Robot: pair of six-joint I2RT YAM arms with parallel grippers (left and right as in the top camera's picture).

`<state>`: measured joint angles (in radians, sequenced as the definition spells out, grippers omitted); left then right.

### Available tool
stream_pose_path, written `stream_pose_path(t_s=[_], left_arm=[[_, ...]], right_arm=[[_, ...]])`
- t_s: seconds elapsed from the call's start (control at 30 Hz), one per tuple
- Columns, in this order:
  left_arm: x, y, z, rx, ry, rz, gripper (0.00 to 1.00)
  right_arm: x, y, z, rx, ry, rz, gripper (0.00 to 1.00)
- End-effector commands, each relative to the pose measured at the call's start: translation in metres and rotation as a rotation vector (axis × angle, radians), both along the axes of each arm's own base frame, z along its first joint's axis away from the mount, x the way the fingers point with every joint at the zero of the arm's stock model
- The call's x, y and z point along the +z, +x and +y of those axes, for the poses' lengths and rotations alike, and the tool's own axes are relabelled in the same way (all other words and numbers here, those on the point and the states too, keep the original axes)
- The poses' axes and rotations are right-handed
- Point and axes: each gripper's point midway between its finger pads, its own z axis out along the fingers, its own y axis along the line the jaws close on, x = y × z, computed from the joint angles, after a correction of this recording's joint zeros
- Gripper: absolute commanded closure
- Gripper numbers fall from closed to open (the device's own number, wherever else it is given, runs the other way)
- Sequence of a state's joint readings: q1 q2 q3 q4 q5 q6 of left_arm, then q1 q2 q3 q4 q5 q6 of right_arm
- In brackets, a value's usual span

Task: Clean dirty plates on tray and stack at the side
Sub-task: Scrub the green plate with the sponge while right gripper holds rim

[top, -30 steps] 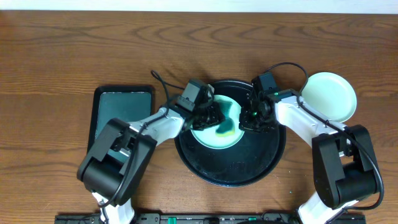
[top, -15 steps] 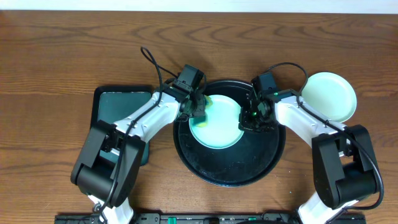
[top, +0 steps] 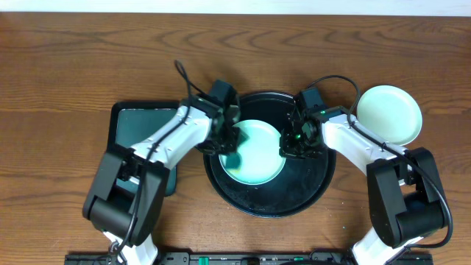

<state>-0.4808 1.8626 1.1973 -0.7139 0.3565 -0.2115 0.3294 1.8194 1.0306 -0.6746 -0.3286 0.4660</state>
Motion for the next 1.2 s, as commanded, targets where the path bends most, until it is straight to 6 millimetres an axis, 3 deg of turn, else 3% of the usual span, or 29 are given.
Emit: stream_pose_path(t_s=[0.0,0.27,0.47,0.63,0.77,1.0,1.17], left_arm=[[-0.004,-0.053,-0.041,-0.174,-0.159,0.147,0.93],[-0.006,-0.074,-0.093,-0.288,-0.200,0.083,0.93],[-0.020,-0.052,-0.104,-0.170,-0.192,0.037,0.93],[-0.030,-0.012,-0.086,-0.017,-0.098,-0.067,0.93],[-0.033,0.024,-0.056,0.127,-0.017,-0.146,0.93],[-0.028,0.075,-0.014,0.320,-0.042,-0.204,0.93],[-0.024,0.096,0.006,0.394,-0.054,-0.237,0.93]], right_arm=[[-0.009,-0.007,-0.009,-0.001,-0.047,0.024,0.99],[-0.009,-0.008,-0.009,-0.001,-0.048,0.029,0.99],[-0.009,-0.012,-0.011,0.000,-0.054,0.045,0.99],[-0.009,-0.014,-0.011,-0.001,-0.057,0.053,0.99],[-0.009,-0.015,-0.012,0.000,-0.059,0.060,0.99],[-0.009,-0.015,-0.012,0.000,-0.059,0.060,0.99],[-0.010,-0.015,-0.013,0.006,-0.062,0.057,0.99]])
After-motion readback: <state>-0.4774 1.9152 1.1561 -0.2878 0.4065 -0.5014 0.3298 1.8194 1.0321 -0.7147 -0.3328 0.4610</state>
